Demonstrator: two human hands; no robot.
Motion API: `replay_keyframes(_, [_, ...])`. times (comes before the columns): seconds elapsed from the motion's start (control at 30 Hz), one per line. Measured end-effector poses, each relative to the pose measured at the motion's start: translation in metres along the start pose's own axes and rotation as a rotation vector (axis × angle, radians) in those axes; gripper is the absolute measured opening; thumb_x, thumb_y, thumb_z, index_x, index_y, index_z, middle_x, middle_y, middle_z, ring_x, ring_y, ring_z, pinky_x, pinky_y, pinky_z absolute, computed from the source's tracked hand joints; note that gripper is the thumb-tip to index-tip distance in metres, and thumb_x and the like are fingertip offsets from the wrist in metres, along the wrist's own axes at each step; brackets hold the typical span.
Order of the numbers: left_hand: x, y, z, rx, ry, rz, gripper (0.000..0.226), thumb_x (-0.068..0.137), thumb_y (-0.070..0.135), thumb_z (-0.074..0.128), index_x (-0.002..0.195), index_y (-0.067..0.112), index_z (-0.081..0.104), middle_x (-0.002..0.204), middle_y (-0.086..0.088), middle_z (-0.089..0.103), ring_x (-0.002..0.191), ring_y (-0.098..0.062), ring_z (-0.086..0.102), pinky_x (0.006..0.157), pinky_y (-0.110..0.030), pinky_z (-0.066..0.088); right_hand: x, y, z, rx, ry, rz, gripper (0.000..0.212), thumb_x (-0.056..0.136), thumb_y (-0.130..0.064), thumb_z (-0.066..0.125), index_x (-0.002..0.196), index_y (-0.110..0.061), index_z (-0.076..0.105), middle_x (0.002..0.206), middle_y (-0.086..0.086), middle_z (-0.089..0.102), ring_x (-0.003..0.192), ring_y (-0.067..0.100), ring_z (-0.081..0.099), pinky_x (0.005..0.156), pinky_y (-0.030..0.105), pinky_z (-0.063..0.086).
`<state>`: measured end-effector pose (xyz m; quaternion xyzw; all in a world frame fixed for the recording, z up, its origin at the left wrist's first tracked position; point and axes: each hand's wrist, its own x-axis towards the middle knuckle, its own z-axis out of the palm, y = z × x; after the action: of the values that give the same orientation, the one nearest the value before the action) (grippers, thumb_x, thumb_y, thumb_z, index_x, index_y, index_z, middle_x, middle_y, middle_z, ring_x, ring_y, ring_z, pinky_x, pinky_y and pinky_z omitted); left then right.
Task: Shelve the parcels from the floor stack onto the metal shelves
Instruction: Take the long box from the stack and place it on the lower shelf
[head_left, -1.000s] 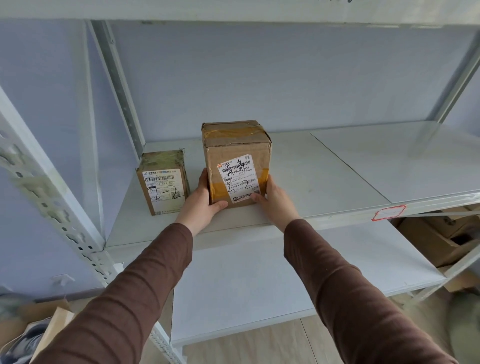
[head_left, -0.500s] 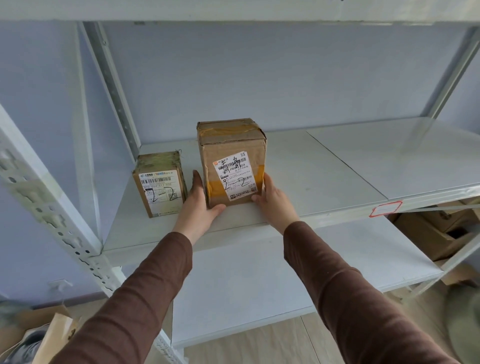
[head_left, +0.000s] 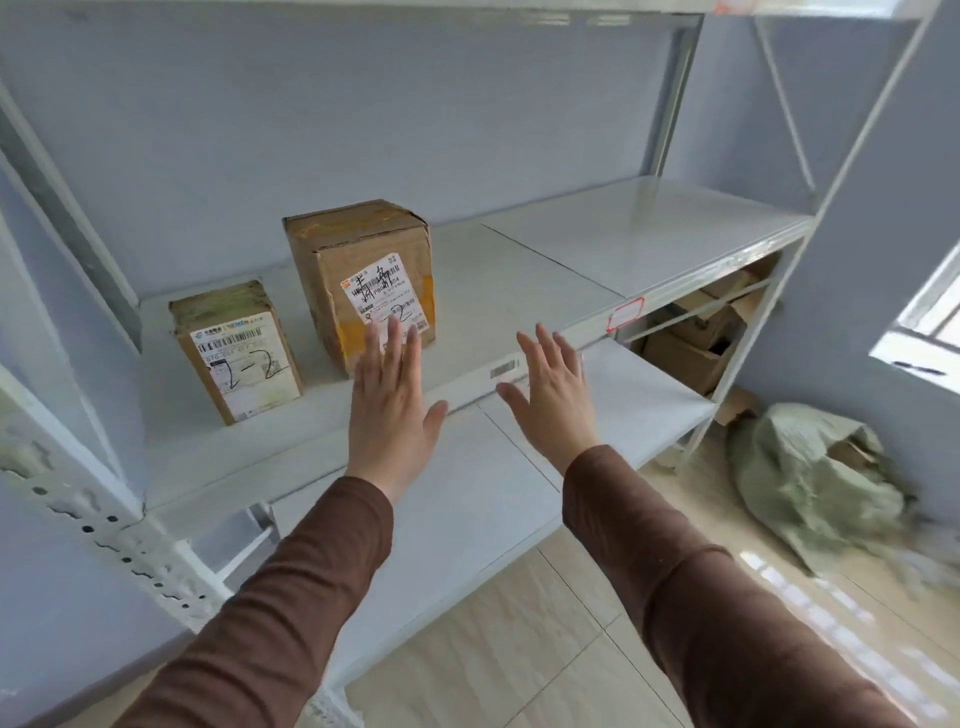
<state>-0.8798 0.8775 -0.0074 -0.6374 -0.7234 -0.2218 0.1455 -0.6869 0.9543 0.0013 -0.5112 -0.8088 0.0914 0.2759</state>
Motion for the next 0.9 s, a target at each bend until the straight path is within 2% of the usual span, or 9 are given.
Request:
replay_keyframes(0.13, [-0.011, 0.057, 0.015, -0.057, -0.161, 0.125, 0.084, 0.101, 0.039, 0.052, 0.163, 0.011, 0.001, 0.170, -0.012, -0.012, 0.156, -0.032, -0.017, 0.127, -0.045, -0.001, -0.063, 0.029, -0.033, -0.130, 0.044, 0.122, 0.068, 0.100, -0.045, 0.054, 0.159, -0.024, 0.026, 0.170, 0.004, 0.014, 0.157, 0.028, 0.005, 0.127, 0.047, 0.004])
replay_keyframes(0.3, [-0.032, 0.160, 0.028, -0.100, -0.319, 0.318, 0.084, 0.104, 0.047, 0.041, 0.162, 0.013, -0.011, 0.168, -0.009, -0.023, 0.154, -0.028, -0.025, 0.124, -0.042, -0.010, -0.149, 0.079, -0.084, -0.289, 0.124, 0.316, 0.069, 0.098, -0.044, 0.058, 0.157, -0.022, 0.030, 0.169, 0.006, 0.018, 0.157, 0.029, 0.008, 0.127, 0.051, 0.008])
replay_keyframes(0.47, [-0.080, 0.277, 0.027, -0.210, -0.412, 0.587, 0.084, 0.105, 0.049, 0.039, 0.161, 0.015, -0.013, 0.167, -0.007, -0.025, 0.153, -0.025, -0.027, 0.124, -0.041, -0.013, -0.254, 0.127, -0.140, -0.399, 0.193, 0.563, 0.073, 0.097, -0.046, 0.058, 0.159, -0.024, 0.027, 0.169, 0.004, 0.017, 0.157, 0.028, 0.007, 0.127, 0.051, 0.008])
replay_keyframes(0.57, [-0.124, 0.350, 0.020, -0.238, -0.444, 0.766, 0.084, 0.105, 0.051, 0.037, 0.161, 0.015, -0.014, 0.167, -0.008, -0.026, 0.152, -0.026, -0.029, 0.126, -0.044, -0.011, -0.330, 0.148, -0.175, -0.450, 0.233, 0.736, 0.074, 0.097, -0.049, 0.057, 0.159, -0.024, 0.026, 0.169, 0.004, 0.017, 0.157, 0.027, 0.006, 0.127, 0.050, 0.008])
replay_keyframes(0.7, [-0.204, 0.441, -0.001, -0.311, -0.507, 0.970, 0.085, 0.105, 0.052, 0.037, 0.161, 0.017, -0.016, 0.164, -0.005, -0.032, 0.148, -0.023, -0.035, 0.122, -0.042, -0.018, -0.443, 0.156, -0.221, -0.493, 0.280, 0.956, 0.073, 0.098, -0.048, 0.055, 0.159, -0.024, 0.024, 0.170, 0.005, 0.012, 0.157, 0.027, 0.003, 0.127, 0.050, 0.003])
replay_keyframes(0.9, [-0.350, 0.544, -0.063, -0.426, -0.541, 1.246, 0.083, 0.104, 0.050, 0.040, 0.162, 0.017, -0.010, 0.169, -0.004, -0.021, 0.153, -0.023, -0.027, 0.122, -0.038, -0.016, -0.619, 0.142, -0.279, -0.576, 0.341, 1.237, 0.072, 0.099, -0.049, 0.053, 0.159, -0.023, 0.023, 0.170, 0.006, 0.011, 0.157, 0.027, 0.006, 0.126, 0.049, 0.002])
